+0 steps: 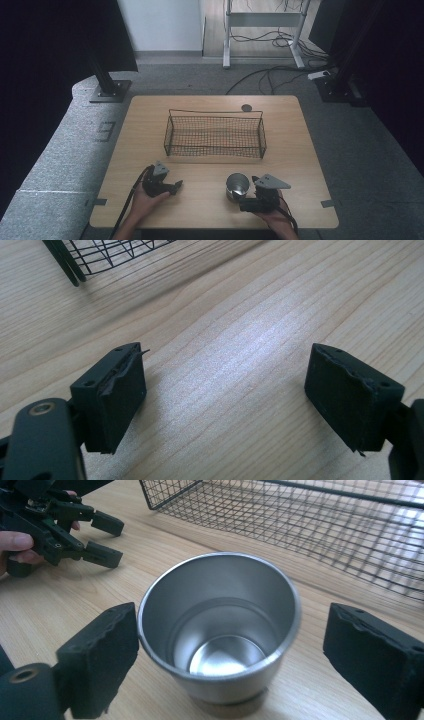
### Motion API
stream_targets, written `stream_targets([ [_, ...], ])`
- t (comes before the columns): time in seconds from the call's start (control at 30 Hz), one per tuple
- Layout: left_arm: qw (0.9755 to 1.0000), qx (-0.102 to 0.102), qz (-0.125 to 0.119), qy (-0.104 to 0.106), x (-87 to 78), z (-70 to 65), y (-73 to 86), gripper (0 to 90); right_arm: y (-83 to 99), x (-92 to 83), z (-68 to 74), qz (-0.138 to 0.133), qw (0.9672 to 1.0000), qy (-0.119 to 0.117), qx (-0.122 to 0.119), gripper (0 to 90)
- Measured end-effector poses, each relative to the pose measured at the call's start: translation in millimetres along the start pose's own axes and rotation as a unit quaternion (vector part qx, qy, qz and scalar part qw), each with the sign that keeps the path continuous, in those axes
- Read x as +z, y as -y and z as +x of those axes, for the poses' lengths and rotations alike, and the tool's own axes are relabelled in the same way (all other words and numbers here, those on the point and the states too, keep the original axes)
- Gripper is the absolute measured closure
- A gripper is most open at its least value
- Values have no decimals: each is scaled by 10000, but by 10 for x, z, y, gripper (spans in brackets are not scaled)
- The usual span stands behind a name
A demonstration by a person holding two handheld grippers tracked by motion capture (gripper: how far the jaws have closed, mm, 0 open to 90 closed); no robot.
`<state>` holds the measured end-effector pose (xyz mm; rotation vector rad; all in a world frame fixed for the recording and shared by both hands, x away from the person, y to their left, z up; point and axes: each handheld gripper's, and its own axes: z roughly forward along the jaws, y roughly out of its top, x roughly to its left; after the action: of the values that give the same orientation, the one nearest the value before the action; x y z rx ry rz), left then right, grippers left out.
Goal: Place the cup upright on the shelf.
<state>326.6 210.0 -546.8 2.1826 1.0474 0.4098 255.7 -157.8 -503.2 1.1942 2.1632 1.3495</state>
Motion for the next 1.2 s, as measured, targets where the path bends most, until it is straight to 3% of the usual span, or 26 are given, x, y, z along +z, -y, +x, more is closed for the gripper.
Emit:
stream_targets([
  [0.63,10000,11,13,-3,-2,2,-1,166,11,285,96,261,9993,89,-238,75],
  [0.8,10000,10,12,-3,-1,1,-1,166,33,301,135,235,9982,339,-446,140],
  [1.2,10000,10,12,-3,-1,1,-1,166,32,295,123,247,9978,259,-556,148],
])
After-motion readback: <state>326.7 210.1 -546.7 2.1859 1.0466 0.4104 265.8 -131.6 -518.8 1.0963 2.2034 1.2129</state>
